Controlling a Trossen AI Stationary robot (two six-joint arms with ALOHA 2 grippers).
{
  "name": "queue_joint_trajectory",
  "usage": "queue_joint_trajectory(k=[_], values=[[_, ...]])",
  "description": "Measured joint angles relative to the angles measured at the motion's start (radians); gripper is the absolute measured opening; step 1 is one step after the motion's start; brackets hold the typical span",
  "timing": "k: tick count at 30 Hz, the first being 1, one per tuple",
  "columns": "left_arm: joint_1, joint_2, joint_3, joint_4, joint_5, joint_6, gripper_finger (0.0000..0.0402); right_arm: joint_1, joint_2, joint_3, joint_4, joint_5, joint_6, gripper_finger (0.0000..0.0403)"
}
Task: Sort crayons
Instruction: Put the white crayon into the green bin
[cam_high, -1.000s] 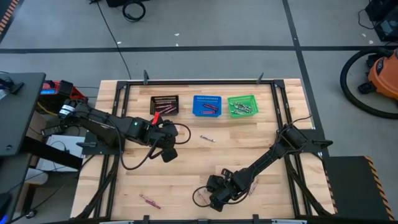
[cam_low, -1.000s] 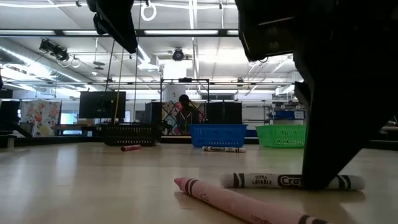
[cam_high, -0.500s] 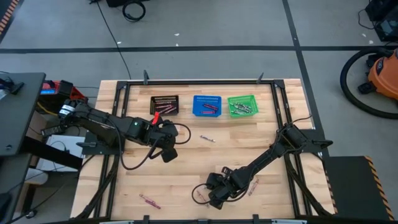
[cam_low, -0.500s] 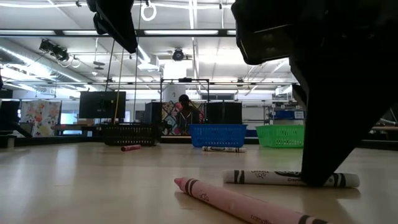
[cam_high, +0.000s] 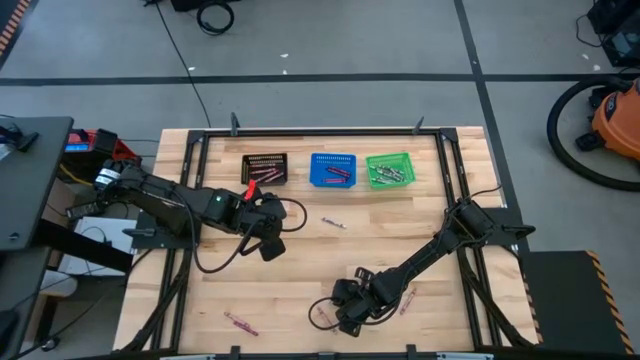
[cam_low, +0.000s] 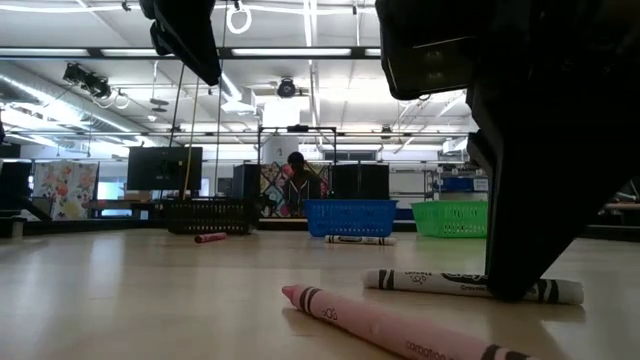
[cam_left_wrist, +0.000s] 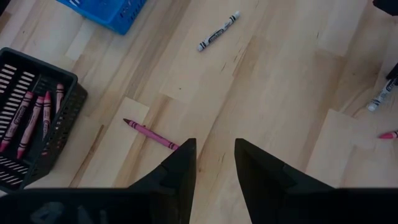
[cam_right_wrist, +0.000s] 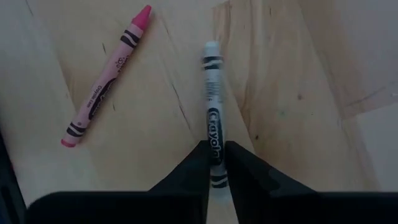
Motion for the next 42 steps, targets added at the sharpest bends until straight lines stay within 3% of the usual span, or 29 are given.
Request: queue_joint_trajectory(k=[9,26,37,42], values=[[0.000,0.000,0.000,0.000,0.000,0.001,0.0121,0.001,-0.001,0.001,0.000,0.002,-0.002,0.0017],[-0.001,0.000,0.000,0.000,0.000,0.002,0.0121,0.003,0.017,0.127,-0.073,-0.022,-0.055,0.0015],[-0.001,0.000,0.000,0.000,0.000,0.003,0.0121,-0.032,0.009,0.133,-0.155,-0.022,-0.078,0.0015],[-0.001,0.000,0.000,-0.001,0.001,0.003,0.0121,-0.057,-0.032,0.134,-0.258,0.047,-0.086,0.0015]])
